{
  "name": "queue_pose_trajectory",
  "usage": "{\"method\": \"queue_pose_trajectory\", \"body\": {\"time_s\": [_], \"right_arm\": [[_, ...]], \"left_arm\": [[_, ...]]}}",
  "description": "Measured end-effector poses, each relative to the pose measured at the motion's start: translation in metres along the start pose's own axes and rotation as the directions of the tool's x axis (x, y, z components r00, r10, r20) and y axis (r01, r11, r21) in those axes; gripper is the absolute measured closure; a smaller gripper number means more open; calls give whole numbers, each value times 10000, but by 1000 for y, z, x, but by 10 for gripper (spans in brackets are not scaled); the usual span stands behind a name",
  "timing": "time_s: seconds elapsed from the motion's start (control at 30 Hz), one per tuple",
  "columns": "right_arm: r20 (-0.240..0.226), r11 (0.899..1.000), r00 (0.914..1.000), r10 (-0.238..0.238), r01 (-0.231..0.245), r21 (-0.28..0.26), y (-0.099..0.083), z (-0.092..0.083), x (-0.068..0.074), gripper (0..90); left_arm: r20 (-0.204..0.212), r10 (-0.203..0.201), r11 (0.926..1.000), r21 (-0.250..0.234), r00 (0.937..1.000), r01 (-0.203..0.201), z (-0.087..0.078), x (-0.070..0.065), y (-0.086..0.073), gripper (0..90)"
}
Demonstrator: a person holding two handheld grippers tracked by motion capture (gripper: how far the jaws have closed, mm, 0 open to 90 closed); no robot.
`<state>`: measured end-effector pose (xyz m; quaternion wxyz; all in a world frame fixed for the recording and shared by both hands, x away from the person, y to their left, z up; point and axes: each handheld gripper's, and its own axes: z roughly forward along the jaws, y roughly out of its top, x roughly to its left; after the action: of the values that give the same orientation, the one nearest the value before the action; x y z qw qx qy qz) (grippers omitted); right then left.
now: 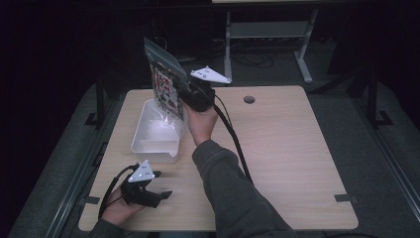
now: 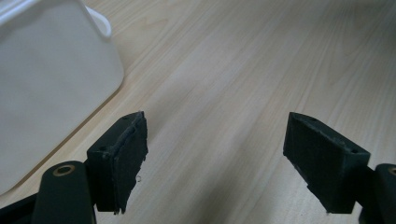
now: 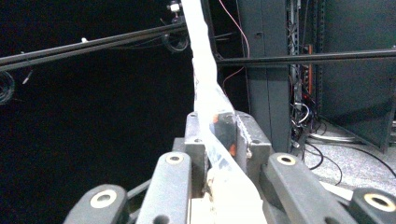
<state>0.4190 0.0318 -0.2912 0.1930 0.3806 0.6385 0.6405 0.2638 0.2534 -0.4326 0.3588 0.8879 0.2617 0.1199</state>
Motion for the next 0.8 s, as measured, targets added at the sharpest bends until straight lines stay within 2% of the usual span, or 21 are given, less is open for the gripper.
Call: {"method": "queue_pose_trajectory", "body": {"time_s": [0.23, 0.3, 0.57, 0.73, 0.8], "right_arm": [[128, 9999, 9999, 117, -118, 92, -13, 21, 6, 765], [265, 9995, 9995, 158, -165, 284, -17, 27, 8, 765], [459, 9977, 9985, -301, 272, 619, -30, 44, 15, 765], [575, 9965, 9981, -240, 193, 810, -37, 52, 15, 765], [630, 9959, 9978, -194, 137, 889, -41, 55, 15, 765]], "left_arm": [[-27, -39, 10000, -69, 10000, 39, -1, 1, -1, 208], [-95, 18, 10000, 1, 10000, -18, 0, 1, -1, 206], [-76, 32, 10000, 43, 10000, -31, 1, 1, -2, 205], [-107, -83, 10000, 0, 9999, 83, 1, 2, -2, 198], [-114, -14, 10000, 49, 9999, 14, 1, 2, -2, 200]]}}
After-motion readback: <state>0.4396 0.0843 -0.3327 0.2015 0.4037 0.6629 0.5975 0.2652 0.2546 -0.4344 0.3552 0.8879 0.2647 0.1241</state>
